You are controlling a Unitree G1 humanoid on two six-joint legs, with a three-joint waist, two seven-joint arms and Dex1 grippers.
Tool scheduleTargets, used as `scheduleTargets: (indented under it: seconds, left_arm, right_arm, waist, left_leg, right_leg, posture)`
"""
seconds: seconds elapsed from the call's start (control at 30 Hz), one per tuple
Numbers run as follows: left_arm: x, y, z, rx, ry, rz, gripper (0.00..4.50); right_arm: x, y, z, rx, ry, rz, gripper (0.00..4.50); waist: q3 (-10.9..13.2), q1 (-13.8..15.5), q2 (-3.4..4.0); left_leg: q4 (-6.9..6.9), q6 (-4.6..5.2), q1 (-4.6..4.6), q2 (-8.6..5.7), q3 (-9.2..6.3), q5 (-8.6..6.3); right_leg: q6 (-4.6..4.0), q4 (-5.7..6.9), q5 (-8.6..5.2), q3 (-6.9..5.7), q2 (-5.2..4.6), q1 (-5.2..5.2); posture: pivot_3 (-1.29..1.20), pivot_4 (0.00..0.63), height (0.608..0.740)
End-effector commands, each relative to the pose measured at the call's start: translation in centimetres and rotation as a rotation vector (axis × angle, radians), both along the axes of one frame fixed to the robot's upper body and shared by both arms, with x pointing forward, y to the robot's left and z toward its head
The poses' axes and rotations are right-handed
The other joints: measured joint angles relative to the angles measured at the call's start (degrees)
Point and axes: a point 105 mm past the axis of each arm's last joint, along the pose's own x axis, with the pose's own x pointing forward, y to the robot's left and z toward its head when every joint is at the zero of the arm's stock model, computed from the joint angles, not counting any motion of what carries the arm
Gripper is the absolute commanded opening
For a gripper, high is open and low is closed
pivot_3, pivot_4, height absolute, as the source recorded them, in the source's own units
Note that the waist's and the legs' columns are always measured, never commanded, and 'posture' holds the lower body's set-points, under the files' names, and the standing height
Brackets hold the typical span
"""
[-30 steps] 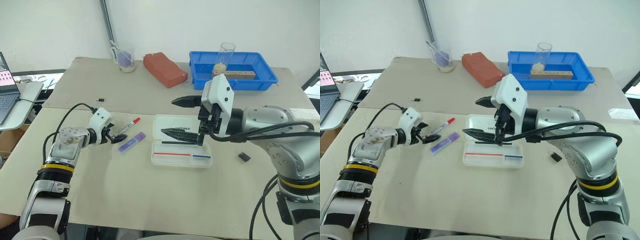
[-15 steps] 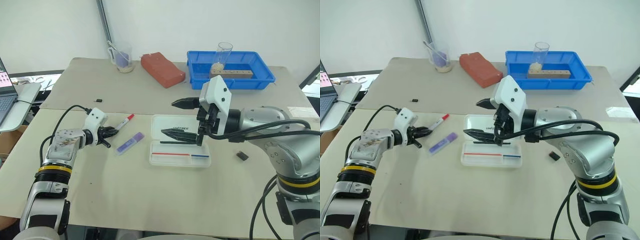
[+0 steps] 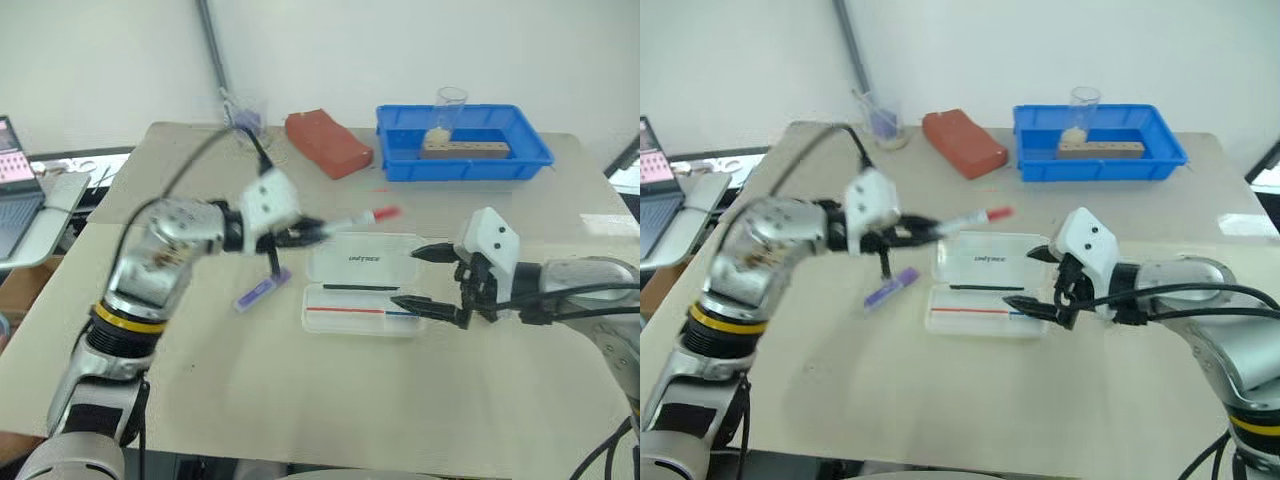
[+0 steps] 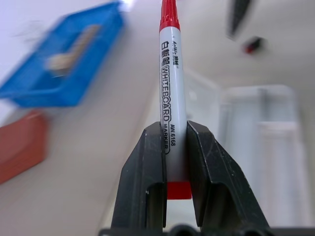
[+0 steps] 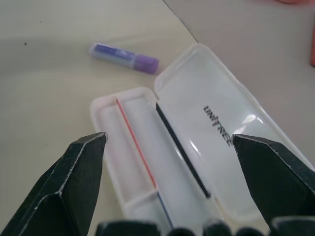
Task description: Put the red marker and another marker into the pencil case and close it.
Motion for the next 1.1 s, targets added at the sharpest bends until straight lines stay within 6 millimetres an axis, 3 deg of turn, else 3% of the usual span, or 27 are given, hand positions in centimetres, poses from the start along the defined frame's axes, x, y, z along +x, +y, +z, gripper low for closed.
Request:
scheduleTargets:
  seconds: [0.03, 0.23, 0.43, 0.5, 0.53, 0.63, 0.73, 0.83, 0.97, 1.03, 1.1]
  left_arm:
    - [-0.5, -1.7, -2.5, 0.042, -0.001, -0.061, 0.16]
    - [0.3, -2.7, -6.7, 0.144, 0.023, -0.092, 0.16]
    - [0.9, -3.1, -7.4, 0.150, 0.020, -0.099, 0.16]
    - [1.3, -3.1, -6.9, 0.128, -0.005, -0.080, 1.17]
    - [1.4, -3.1, -6.8, 0.122, -0.011, -0.076, 1.41]
    - [1.0, -2.6, -6.0, 0.113, -0.003, -0.087, 2.75]
    - [0.6, -1.5, -5.1, 0.106, 0.002, -0.059, 4.33]
    - [0.6, 0.9, -4.3, 0.113, 0.013, 0.021, 4.46]
    - [2.0, 4.9, -2.7, 0.030, 0.041, 0.261, 4.46]
    - [2.3, 6.7, -2.9, 0.008, 0.064, 0.355, 4.46]
    - [2.1, 8.6, -4.4, 0.028, 0.101, 0.436, 4.46]
  right_arm:
    - [-0.7, -0.2, 0.5, 0.003, -0.024, -0.009, 4.50]
    - [-0.1, -0.5, -1.1, 0.005, -0.031, -0.075, 4.50]
    - [0.4, -0.6, -1.0, 0.011, -0.048, -0.102, 4.50]
    - [0.5, -0.6, -0.9, 0.012, -0.053, -0.107, 4.50]
    - [0.6, -0.7, -0.9, 0.012, -0.055, -0.109, 4.50]
    - [0.8, -0.5, -0.7, 0.019, -0.059, -0.104, 4.50]
    - [1.0, -0.1, -0.5, 0.023, -0.060, -0.082, 4.50]
    - [1.3, 0.5, -0.2, 0.035, -0.065, -0.047, 4.50]
    - [1.4, 2.5, 0.5, 0.073, -0.072, 0.043, 4.50]
    - [1.3, 3.7, 0.9, 0.095, -0.074, 0.096, 4.50]
    - [1.4, 5.1, 1.6, 0.136, -0.086, 0.146, 4.50]
  waist:
    - [0.0, -0.1, -0.05]
    - [0.1, 0.3, -0.16]
    - [0.1, 0.5, -0.19]
    - [0.1, 0.4, -0.19]
    - [0.1, 0.4, -0.19]
    - [0.1, 0.3, -0.19]
    - [0.1, 0.2, -0.14]
    - [0.0, 0.0, -0.05]
    - [0.0, 0.1, 0.04]
    - [-0.1, 0.1, 0.11]
    - [-0.1, 0.2, 0.13]
  left_leg:
    - [0.02, 0.00, -0.01, 0.00, -0.40, 0.00]
    - [0.15, 0.00, -0.24, -0.04, -0.94, 0.00]
    - [0.23, 0.00, -0.37, -0.06, -0.98, 0.00]
    - [0.23, 0.00, -0.36, -0.06, -0.99, 0.00]
    - [0.23, 0.00, -0.35, -0.06, -0.99, 0.00]
    - [0.22, 0.00, -0.36, -0.06, -0.99, 0.00]
    - [0.21, 0.00, -0.35, -0.04, -1.00, 0.01]
    - [0.19, 0.00, -0.33, -0.01, -1.02, 0.00]
    - [0.19, 0.00, -0.28, 0.02, -1.06, 0.01]
    - [0.20, 0.00, -0.28, 0.02, -1.07, 0.01]
    - [0.20, 0.00, -0.27, 0.02, -1.09, 0.01]
  right_leg:
    - [-0.08, 0.04, 0.02, 0.00, 0.23, -0.01]
    - [-0.11, -0.01, 0.03, -0.01, 0.50, -0.08]
    - [-0.11, 0.01, 0.03, -0.02, 0.49, -0.15]
    - [-0.11, 0.02, 0.03, -0.02, 0.49, -0.15]
    - [-0.11, 0.02, 0.03, -0.02, 0.50, -0.14]
    - [-0.11, 0.03, 0.03, -0.02, 0.50, -0.15]
    - [-0.11, 0.05, 0.03, -0.02, 0.52, -0.16]
    - [-0.11, 0.06, 0.03, -0.01, 0.57, -0.17]
    - [-0.10, 0.12, 0.03, -0.01, 0.62, -0.17]
    - [-0.10, 0.14, 0.02, -0.02, 0.62, -0.17]
    - [-0.10, 0.14, 0.02, -0.03, 0.62, -0.16]
  posture:
    - [0.00, 0.150, 0.740]
    - [0.00, 0.150, 0.740]
    - [0.00, 0.150, 0.740]
    - [0.00, 0.150, 0.740]
    - [0.00, 0.150, 0.740]
    - [0.00, 0.150, 0.740]
    - [0.00, 0.150, 0.740]
    - [0.00, 0.150, 0.740]
    - [0.00, 0.150, 0.740]
    - [0.00, 0.150, 0.740]
    - [0.00, 0.150, 0.740]
